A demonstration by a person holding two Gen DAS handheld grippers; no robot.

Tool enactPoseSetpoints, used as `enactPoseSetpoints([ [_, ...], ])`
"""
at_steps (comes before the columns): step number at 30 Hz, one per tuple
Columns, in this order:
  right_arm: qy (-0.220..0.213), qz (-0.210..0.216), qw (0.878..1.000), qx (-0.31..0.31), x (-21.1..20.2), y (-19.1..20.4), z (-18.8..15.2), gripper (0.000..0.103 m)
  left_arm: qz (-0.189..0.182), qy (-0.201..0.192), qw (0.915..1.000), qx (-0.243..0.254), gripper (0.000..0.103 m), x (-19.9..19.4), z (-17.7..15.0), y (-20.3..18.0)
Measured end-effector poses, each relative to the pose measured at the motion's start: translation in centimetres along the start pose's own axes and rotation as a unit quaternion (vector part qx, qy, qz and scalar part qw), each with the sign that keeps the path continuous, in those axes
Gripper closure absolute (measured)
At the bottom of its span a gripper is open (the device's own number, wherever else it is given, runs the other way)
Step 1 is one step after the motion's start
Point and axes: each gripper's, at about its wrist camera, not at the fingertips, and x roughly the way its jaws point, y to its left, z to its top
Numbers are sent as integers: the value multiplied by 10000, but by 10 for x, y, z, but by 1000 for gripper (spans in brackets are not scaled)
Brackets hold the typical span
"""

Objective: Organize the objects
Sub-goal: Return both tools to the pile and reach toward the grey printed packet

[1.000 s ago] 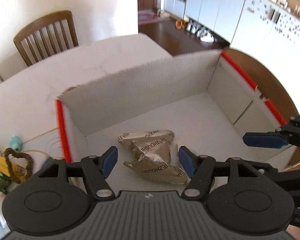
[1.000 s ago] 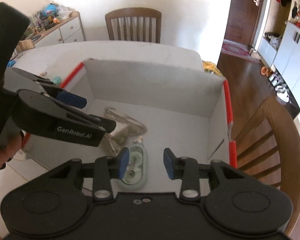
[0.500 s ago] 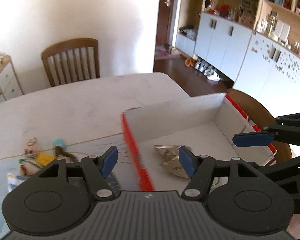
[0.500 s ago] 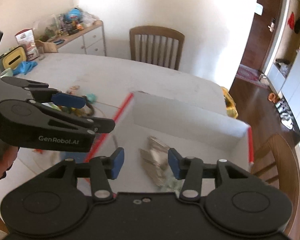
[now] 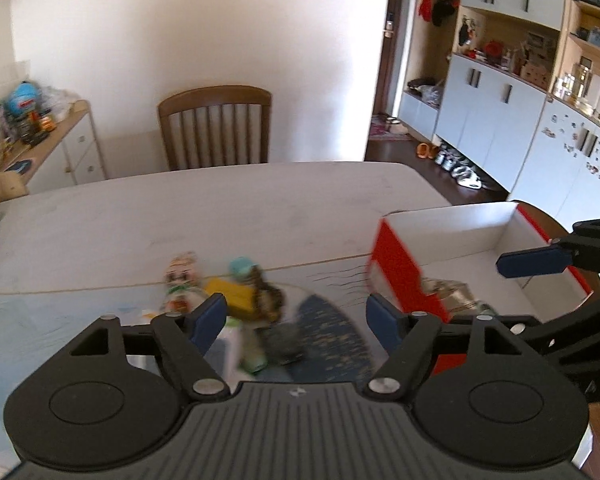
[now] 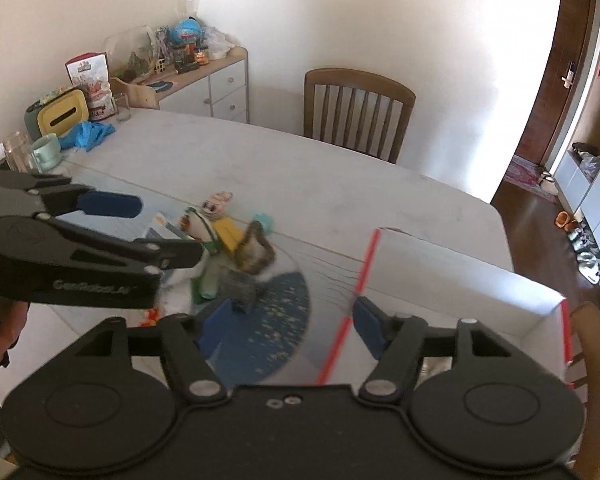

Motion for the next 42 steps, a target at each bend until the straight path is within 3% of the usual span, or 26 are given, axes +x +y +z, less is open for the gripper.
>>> enactPoseSetpoints([
  [9,52,27,9995,325,19,21,-4,20,73,112,9997,-216,18,-5,-22,60],
  [13,118,24,9990,436,31,32,-9,17,56,127,9996,-232,3,-2,-30,79],
  [17,174,89,9987,473,40,44,-14,10,88,127,9997,-206,0,5,-37,95],
  [22,242,191,9984,464,51,60,-20,9,153,148,9997,-90,0,19,-47,110],
  [26,338,254,9980,462,61,74,-25,9,-160,375,9991,-131,0,37,-55,122],
  [31,485,342,9973,439,75,89,-31,9,-296,515,9980,-200,0,53,-62,132],
  [42,820,402,9956,224,108,117,-39,10,-404,487,9980,49,0,86,-49,136],
])
